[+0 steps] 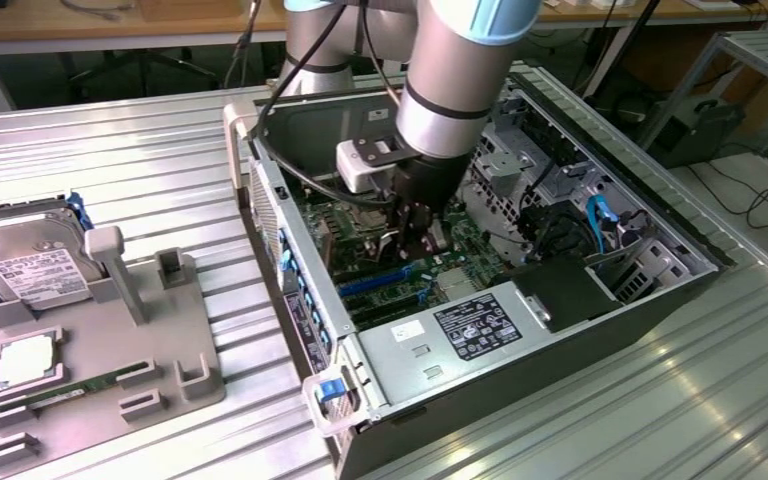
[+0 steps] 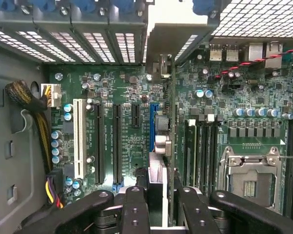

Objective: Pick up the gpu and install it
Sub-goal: 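Insert the gpu into the slot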

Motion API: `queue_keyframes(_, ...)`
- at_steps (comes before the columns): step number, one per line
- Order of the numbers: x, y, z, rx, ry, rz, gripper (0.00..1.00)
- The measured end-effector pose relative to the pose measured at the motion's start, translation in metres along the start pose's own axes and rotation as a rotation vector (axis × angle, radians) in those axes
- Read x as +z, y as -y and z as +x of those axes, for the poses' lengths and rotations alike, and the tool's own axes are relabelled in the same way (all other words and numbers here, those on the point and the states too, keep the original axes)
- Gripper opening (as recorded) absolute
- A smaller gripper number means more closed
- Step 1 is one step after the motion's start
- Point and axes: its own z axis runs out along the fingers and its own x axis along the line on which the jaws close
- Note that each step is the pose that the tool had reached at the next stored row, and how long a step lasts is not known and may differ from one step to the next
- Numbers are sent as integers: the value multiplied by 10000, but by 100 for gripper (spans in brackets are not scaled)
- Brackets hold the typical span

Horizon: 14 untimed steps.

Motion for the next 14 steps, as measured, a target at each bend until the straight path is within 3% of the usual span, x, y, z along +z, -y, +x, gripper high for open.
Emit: queue_keyframes(14,145,-90,30,1,1,1,28)
